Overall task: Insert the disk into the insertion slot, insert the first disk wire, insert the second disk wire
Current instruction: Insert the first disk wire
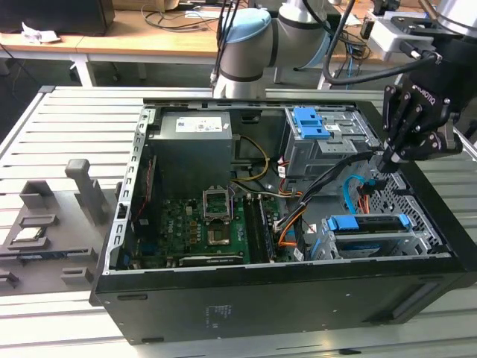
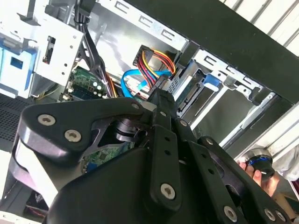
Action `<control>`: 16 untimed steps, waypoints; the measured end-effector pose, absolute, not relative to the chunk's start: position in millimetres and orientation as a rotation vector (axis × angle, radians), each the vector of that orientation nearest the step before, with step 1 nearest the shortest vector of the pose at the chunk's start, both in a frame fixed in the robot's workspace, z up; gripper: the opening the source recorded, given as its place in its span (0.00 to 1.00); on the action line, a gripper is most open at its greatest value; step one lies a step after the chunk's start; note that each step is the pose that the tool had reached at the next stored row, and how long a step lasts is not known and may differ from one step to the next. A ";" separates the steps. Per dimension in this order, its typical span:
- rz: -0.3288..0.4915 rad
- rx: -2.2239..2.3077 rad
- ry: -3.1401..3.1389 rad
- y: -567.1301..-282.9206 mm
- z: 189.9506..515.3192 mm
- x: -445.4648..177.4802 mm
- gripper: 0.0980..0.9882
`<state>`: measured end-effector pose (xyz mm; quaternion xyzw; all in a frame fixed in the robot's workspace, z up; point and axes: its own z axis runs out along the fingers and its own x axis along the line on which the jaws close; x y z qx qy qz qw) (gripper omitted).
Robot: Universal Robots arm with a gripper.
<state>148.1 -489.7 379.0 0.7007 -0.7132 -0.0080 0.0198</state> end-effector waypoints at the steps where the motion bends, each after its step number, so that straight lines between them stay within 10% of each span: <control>1: -0.025 2.174 -2.212 -489.7 376.5 149.0 0.01; 10: -0.024 2.173 -2.212 -489.5 365.7 149.3 0.02; 13: -0.025 2.173 -2.213 -489.5 365.5 149.0 0.30; 16: -0.017 2.170 -2.209 -489.0 362.3 148.6 0.30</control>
